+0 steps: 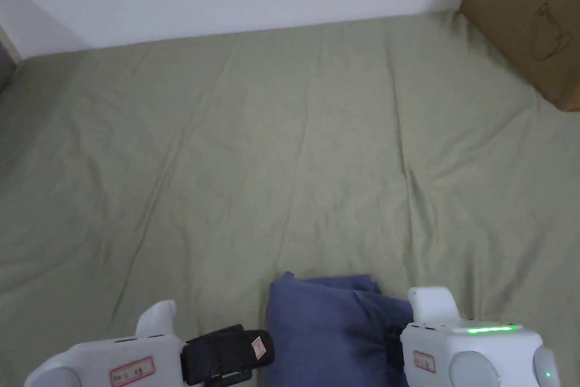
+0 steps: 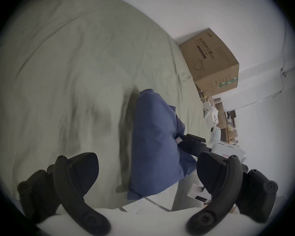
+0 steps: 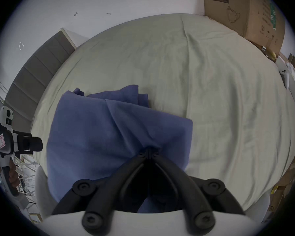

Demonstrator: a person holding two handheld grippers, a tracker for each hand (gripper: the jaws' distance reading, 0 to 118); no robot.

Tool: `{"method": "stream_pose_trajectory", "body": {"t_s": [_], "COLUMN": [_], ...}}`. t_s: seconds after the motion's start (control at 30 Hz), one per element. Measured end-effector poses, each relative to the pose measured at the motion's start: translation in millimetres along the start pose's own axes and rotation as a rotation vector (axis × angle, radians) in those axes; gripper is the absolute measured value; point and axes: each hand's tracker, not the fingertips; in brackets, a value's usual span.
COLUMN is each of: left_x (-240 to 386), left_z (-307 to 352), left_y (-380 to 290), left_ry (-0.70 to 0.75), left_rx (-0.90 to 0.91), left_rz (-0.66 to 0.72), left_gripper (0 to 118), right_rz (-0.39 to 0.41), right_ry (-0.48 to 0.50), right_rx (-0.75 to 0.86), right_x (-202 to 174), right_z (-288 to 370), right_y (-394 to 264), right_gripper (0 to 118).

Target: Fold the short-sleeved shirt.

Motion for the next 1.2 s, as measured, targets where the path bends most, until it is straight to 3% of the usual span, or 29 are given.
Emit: {"method": "stream_pose_trajectory", "body": {"t_s": [0.13,0.2,0.3,0.4,0.43,0.47,0.5,0.53,0.63,0.77,0.87,1.2], "left_x": [-15.6,-17.1,-16.1,-7.3,-3.8,1.9,4.4,3.2,-11.1,-15.2,-33.0,-167.1], "left_z": [-27.2,-48.5,-80.0,-93.5,-98.2,-99.9,-100.3,-102.4,-98.9,-67.4,-13.0,175.5], "left_y": [4.3,6.0,7.1,15.6,17.4,17.6,20.5,22.0,24.8,29.8,43.3,134.7], "left_ry": [-0.079,-0.146,-0.187,-0.244,-0.241,-0.235,-0.189,-0.077,-0.21,-0.177,-0.088,0.734], "left_rx": [-0.035,-0.073,-0.14,-0.148,-0.164,-0.178,-0.169,-0.178,-0.205,-0.162,-0.096,-0.057], "left_rz": [0.067,0.067,0.098,0.025,0.023,0.018,-0.016,-0.065,0.032,-0.031,-0.086,-0.144], "left_gripper": [116,116,117,117,110,88,37,28,28,27,27,27], "right_rz": [0.006,-0.033,0.036,0.073,0.065,0.055,0.054,0.057,0.07,0.061,0.063,0.079], "right_ry": [0.022,0.041,0.017,-0.01,-0.015,-0.019,-0.02,-0.024,-0.032,-0.011,0.0,-0.008], "right_rx": [-0.002,-0.02,0.013,0.018,0.01,0.001,-0.002,-0.002,0.011,0.042,0.075,0.027], "right_x": [9.1,11.1,4.9,-1.8,-3.1,-3.6,-4.0,-4.7,-8.5,-16.3,-22.8,-38.8], "right_z": [-8.3,-8.3,-3.8,-3.9,-3.6,-3.1,-1.9,-0.3,10.6,33.5,47.2,39.1], "right_y": [17.5,20.9,13.3,12.9,14.1,16.5,17.9,18.3,19.8,25.4,29.7,12.2], "right_gripper": [1,1,1,1,1,1,1,1,1,1,1,1]}}
